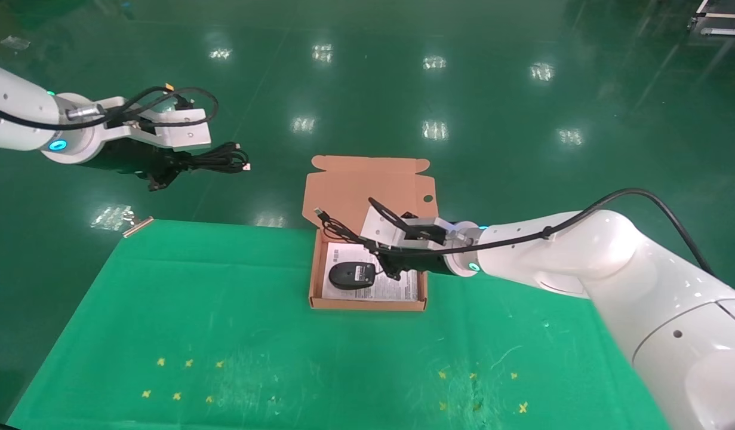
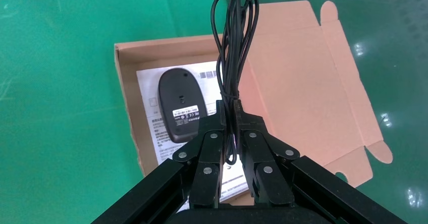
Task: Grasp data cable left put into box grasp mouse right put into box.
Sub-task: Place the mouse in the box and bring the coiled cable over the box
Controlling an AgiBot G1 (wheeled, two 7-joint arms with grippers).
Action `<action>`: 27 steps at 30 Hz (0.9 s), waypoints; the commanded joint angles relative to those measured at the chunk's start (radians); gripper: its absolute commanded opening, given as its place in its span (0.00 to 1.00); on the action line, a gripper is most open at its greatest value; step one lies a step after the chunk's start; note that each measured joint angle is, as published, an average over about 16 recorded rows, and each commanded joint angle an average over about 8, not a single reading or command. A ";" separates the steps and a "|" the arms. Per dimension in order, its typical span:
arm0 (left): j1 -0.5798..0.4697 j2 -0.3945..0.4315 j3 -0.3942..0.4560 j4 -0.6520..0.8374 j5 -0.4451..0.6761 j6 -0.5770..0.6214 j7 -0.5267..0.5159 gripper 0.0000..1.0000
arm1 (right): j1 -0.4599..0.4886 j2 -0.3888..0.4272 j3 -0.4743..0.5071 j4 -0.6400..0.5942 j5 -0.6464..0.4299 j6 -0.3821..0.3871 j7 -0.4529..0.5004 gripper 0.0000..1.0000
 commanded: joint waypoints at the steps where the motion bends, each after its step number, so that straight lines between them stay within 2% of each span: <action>1: 0.000 0.000 0.000 -0.001 0.000 0.000 0.000 0.00 | 0.001 0.003 -0.012 0.006 0.008 0.005 0.004 1.00; 9: 0.015 0.008 -0.002 -0.004 -0.015 -0.012 0.013 0.00 | -0.005 0.033 -0.024 0.056 0.017 0.007 0.023 1.00; 14: 0.052 0.032 -0.009 0.004 -0.058 -0.050 0.063 0.00 | -0.006 0.064 -0.022 0.091 0.022 -0.002 0.032 1.00; 20: 0.104 0.089 -0.026 0.059 -0.138 -0.130 0.183 0.00 | -0.003 0.135 -0.005 0.137 0.032 0.003 0.048 1.00; 27: 0.163 0.209 -0.042 0.215 -0.219 -0.248 0.380 0.00 | 0.019 0.244 0.017 0.180 0.031 0.024 0.087 1.00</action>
